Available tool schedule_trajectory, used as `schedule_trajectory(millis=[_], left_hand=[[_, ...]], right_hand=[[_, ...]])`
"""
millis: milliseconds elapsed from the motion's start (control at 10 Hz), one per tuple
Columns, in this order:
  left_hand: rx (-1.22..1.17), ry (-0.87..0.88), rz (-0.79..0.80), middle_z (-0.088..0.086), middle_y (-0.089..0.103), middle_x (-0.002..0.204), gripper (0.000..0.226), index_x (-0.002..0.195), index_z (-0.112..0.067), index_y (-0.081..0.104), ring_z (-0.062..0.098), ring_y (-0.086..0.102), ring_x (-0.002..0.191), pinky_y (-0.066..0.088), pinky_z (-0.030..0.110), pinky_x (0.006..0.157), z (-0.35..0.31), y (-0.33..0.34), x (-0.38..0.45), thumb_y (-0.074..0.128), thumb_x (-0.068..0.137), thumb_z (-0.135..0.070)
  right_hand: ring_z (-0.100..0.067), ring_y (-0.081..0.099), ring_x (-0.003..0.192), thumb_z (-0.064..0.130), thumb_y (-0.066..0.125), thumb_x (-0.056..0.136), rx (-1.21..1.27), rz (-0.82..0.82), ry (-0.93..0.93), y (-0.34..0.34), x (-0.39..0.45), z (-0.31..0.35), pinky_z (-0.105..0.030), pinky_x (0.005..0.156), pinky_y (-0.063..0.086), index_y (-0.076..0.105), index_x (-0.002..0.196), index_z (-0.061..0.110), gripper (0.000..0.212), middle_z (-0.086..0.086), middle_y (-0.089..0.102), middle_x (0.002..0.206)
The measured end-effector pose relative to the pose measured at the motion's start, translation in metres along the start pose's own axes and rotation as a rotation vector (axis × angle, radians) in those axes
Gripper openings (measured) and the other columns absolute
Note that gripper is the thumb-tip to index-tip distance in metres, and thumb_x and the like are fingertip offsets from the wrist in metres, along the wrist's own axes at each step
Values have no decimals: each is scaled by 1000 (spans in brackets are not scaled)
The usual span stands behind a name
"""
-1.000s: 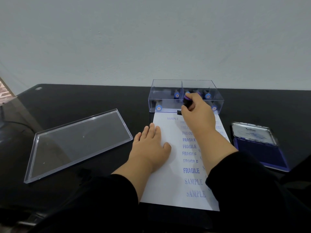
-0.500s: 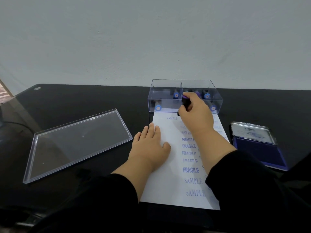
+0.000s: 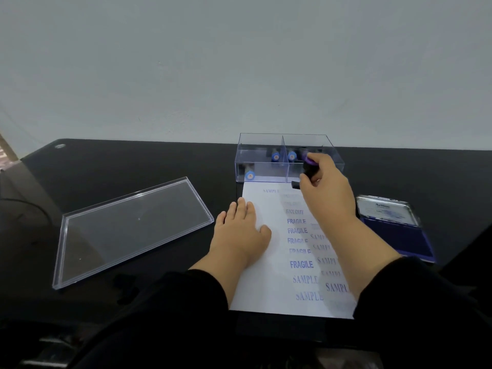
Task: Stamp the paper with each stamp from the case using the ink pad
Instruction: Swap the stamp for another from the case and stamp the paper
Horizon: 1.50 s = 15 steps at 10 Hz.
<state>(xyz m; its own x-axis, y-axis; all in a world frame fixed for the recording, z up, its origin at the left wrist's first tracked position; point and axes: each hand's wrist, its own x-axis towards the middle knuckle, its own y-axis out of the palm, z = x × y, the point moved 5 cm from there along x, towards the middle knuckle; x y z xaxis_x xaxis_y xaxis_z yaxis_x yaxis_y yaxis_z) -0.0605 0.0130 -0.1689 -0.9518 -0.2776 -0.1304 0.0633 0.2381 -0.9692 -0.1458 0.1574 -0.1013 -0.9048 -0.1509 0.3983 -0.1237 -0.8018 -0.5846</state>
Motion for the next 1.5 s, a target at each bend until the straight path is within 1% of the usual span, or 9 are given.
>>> schedule_trajectory(millis=[100,200,300,400,500,600,800,1100,1500], left_hand=[[2,6,-9,5,-12,159,63,152,-13,-5,19,-9,146,-4,36,118,1,0,-1,19,100,-40],[-1,11,-14,5,-11,159,64,152,-12,-4,19,-9,147,-4,36,118,1,-1,-1,19,100,-41],[-1,5,-2,5,-11,159,64,152,-13,-4,19,-9,147,-3,36,118,1,-2,0,19,100,-41],[5,0,3,4,-11,159,64,152,-13,-4,19,-8,147,-2,36,118,1,-2,0,19,99,-42],[7,8,-8,5,-10,159,64,152,-13,-3,19,-7,147,-2,36,118,1,-2,0,20,99,-42],[8,13,-11,4,-9,159,64,152,-13,-2,19,-7,147,-1,36,118,1,-1,0,20,99,-42],[20,18,-13,5,-9,160,64,152,-13,-2,20,-7,147,-1,36,118,0,-1,1,20,99,-42],[28,14,-7,5,-9,160,64,152,-13,-2,20,-7,147,-1,37,118,2,-1,1,18,99,-43],[44,21,6,6,-10,159,63,152,-13,-3,21,-8,147,-2,38,117,1,-1,1,17,100,-43]], right_hand=[[-13,54,74,20,55,92,-12,-8,27,-18,-9,-3,-27,62,41,47,126,30,36,5,57,80],[-19,58,81,20,57,92,-34,-25,87,-41,-17,-9,-35,67,49,48,125,28,35,2,58,82],[-21,58,82,19,56,92,-92,-50,135,-64,-26,-18,-37,69,50,48,123,26,32,1,60,83],[-19,56,79,19,54,93,-189,-75,176,-82,-38,-29,-34,67,48,47,122,25,31,2,59,86],[-21,56,79,18,52,94,-257,-91,218,-92,-51,-42,-34,65,49,47,123,25,30,-2,60,92],[-21,55,80,18,51,94,-302,-107,263,-97,-60,-56,-30,60,43,46,124,24,31,-3,61,98],[-21,50,79,18,51,94,-340,-124,318,-96,-66,-71,-28,57,36,47,124,24,31,-6,62,105],[-22,48,77,17,49,93,-361,-134,340,-94,-68,-67,-25,49,28,47,120,24,28,-4,58,99],[-21,48,75,15,49,93,-392,-132,330,-93,-66,-66,-24,47,27,46,119,24,27,-2,54,95]])
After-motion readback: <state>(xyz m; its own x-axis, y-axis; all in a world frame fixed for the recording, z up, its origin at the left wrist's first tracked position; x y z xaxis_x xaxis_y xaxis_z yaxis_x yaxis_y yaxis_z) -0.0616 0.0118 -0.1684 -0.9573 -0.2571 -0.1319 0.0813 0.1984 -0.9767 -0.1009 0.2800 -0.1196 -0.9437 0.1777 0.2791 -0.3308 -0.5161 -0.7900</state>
